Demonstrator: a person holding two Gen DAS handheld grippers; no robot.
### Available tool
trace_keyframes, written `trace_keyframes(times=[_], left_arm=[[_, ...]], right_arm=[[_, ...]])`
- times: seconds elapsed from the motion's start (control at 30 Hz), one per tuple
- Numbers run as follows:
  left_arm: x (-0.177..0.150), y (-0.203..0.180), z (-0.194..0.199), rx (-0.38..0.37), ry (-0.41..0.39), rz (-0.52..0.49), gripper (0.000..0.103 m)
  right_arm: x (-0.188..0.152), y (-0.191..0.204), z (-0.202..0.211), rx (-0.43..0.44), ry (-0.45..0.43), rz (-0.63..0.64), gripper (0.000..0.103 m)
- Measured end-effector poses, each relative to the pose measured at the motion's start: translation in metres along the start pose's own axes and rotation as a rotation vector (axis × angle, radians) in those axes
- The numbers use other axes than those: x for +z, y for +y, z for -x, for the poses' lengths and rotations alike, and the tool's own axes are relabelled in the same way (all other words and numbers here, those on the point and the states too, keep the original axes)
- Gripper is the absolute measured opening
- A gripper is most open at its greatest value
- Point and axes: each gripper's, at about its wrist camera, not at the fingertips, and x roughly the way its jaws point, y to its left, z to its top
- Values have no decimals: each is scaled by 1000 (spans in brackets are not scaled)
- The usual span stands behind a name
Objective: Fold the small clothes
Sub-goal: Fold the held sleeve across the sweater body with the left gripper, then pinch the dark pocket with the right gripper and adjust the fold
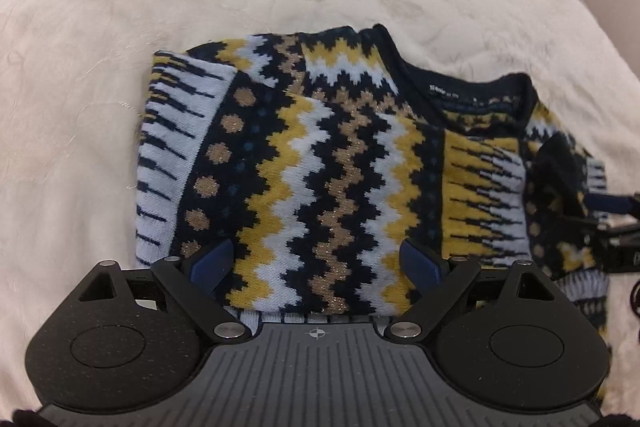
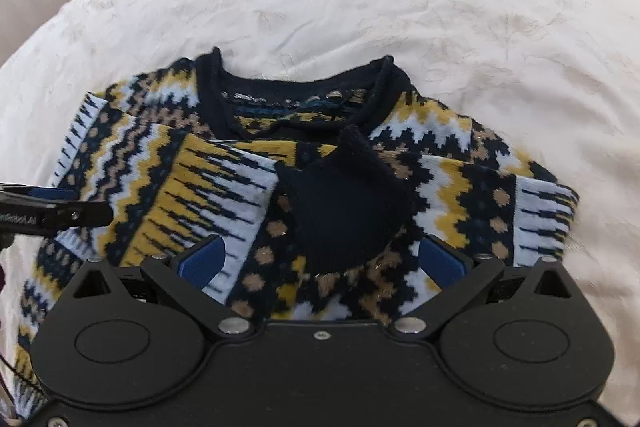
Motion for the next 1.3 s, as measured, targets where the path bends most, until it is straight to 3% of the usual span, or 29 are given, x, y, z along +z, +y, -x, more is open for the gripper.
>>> trace_keyframes(times=[0.17, 0.37, 0.43, 0.67, 0.83, 0.9, 0.97, 1.13, 1.23, 1.3], left_arm=[[-1, -2, -4, -6, -4, 5, 95], [-2, -3, -5, 3, -8, -7, 95], [-2, -2, -3, 5, -6, -9, 95], [-2, 1, 2, -8, -18, -5, 95], [-7, 6, 14, -29, -43, 1, 95], [-9, 6, 18, -30, -56, -6, 95], [-10, 6, 22, -29, -64, -20, 95], [-8, 1, 28, -28, -84, -63, 95], [-5, 0, 32, -32, -99, -68, 95], [-2, 0, 33, -36, -113, -59, 95]], right_arm=[[-12, -36, 8, -85, 5, -102, 103], [-39, -73, 32, -101, -7, -232, 102], [-45, -76, 40, -62, -46, -249, 101], [-39, -78, 29, 69, -51, -307, 73], [-38, -90, 18, 84, -31, -396, 65], [-37, -94, 18, 87, -33, -418, 55], [-37, -93, 22, 104, -36, -411, 18], [-25, -73, 39, 131, -56, -313, 16], [-17, -59, 66, 148, -133, -250, 15], [-14, -57, 83, 98, -185, -228, 15]])
